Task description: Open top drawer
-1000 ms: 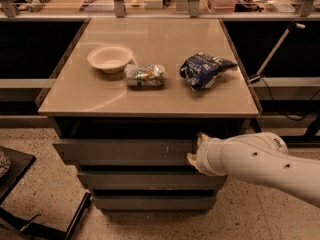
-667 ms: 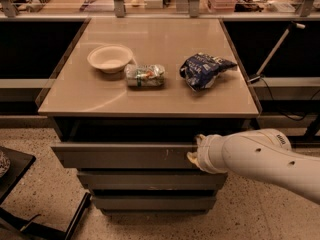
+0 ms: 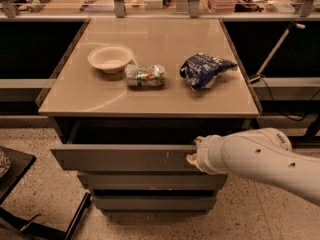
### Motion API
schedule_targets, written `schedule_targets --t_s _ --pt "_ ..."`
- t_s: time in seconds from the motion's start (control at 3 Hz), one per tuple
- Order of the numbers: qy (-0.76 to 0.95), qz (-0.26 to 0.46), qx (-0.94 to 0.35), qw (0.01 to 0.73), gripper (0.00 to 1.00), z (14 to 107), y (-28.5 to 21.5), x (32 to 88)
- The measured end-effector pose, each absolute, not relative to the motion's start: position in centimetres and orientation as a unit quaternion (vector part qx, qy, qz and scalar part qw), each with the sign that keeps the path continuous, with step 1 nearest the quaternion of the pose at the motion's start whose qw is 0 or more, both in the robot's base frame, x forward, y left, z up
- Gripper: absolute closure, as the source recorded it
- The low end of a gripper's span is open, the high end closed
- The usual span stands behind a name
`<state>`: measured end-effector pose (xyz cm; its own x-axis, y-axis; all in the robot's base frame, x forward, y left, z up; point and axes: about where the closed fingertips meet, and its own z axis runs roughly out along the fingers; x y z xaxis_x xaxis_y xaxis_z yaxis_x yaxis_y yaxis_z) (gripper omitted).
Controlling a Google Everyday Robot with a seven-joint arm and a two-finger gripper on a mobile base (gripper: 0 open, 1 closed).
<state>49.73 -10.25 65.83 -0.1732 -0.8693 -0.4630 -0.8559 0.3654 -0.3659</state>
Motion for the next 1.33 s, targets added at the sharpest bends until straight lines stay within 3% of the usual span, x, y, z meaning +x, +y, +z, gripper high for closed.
schedule_targets --t_s 1.33 --pt "0.773 -0.023 -0.563 0.294 1.0 66.15 -10.51 49.47"
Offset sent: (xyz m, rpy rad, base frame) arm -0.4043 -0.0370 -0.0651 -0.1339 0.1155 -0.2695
